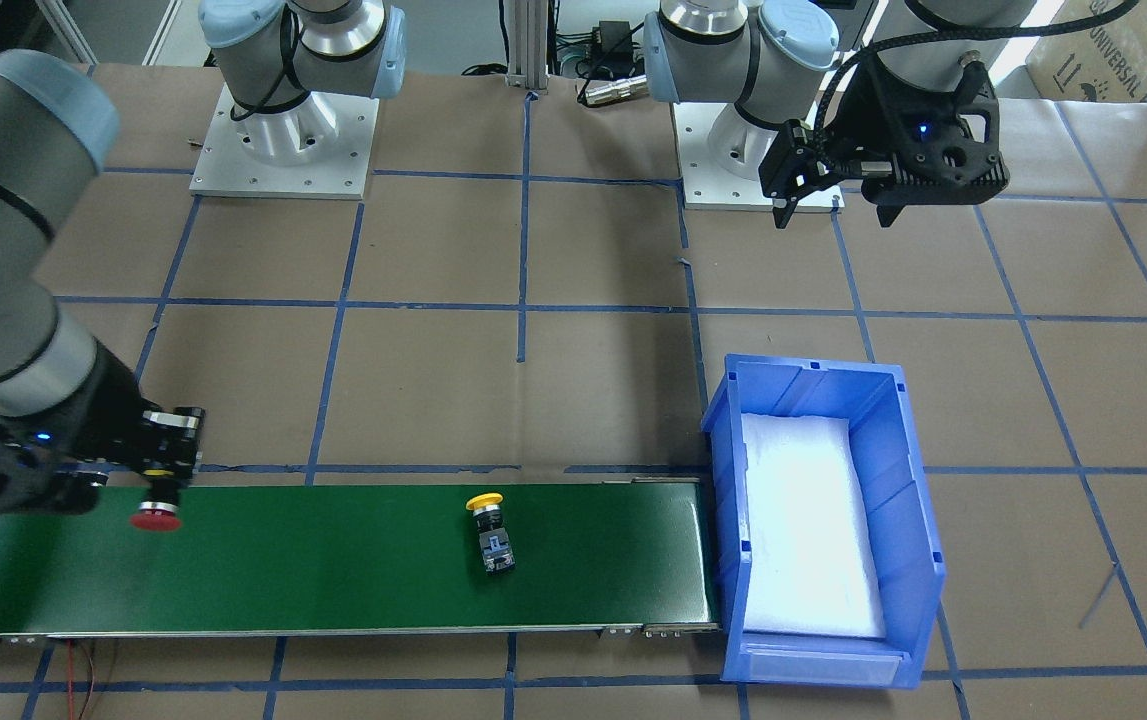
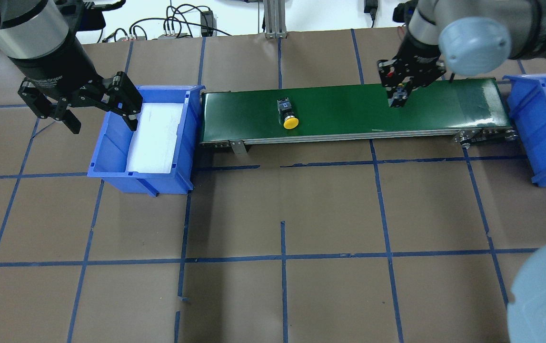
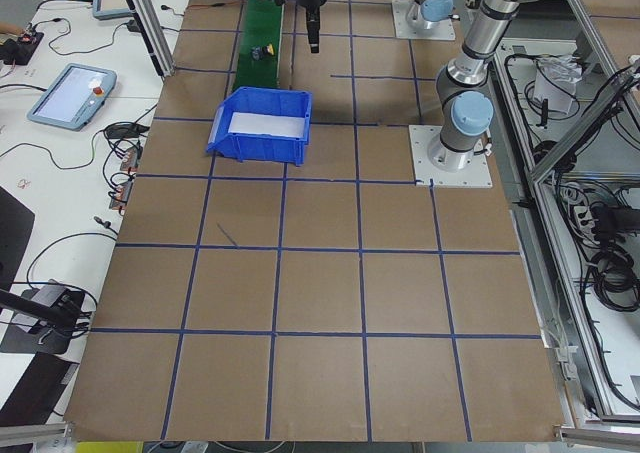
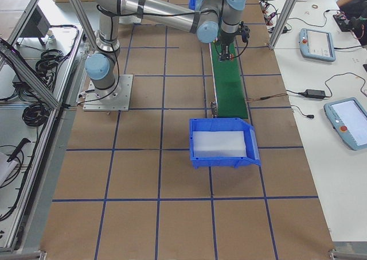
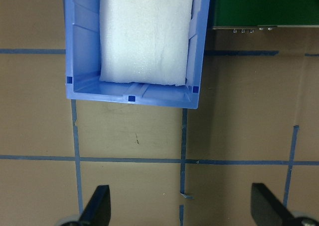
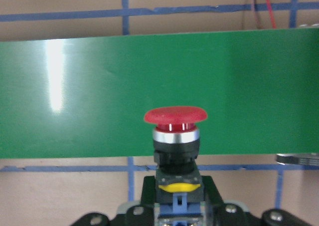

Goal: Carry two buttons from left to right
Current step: 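Carry the red-capped button into the far bin with the right gripper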

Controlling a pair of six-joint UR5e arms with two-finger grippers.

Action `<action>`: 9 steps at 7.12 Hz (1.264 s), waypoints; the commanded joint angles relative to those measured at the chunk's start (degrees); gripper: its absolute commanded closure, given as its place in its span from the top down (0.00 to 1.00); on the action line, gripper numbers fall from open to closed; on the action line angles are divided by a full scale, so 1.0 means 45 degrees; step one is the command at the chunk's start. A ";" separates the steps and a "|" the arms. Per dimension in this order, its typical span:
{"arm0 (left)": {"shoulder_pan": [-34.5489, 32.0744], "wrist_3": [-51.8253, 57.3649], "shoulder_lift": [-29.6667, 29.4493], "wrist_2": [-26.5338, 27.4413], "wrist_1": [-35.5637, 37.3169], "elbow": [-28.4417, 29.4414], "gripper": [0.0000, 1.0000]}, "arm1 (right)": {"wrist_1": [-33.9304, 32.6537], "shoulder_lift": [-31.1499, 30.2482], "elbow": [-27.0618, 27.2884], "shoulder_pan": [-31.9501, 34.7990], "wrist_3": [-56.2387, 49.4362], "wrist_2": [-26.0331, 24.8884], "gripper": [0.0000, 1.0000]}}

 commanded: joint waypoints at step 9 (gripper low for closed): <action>0.0001 0.0000 -0.0001 -0.0001 0.0003 -0.0020 1.00 | -0.0312 0.2358 -0.2381 -0.6400 -1.0227 -0.0954 0.05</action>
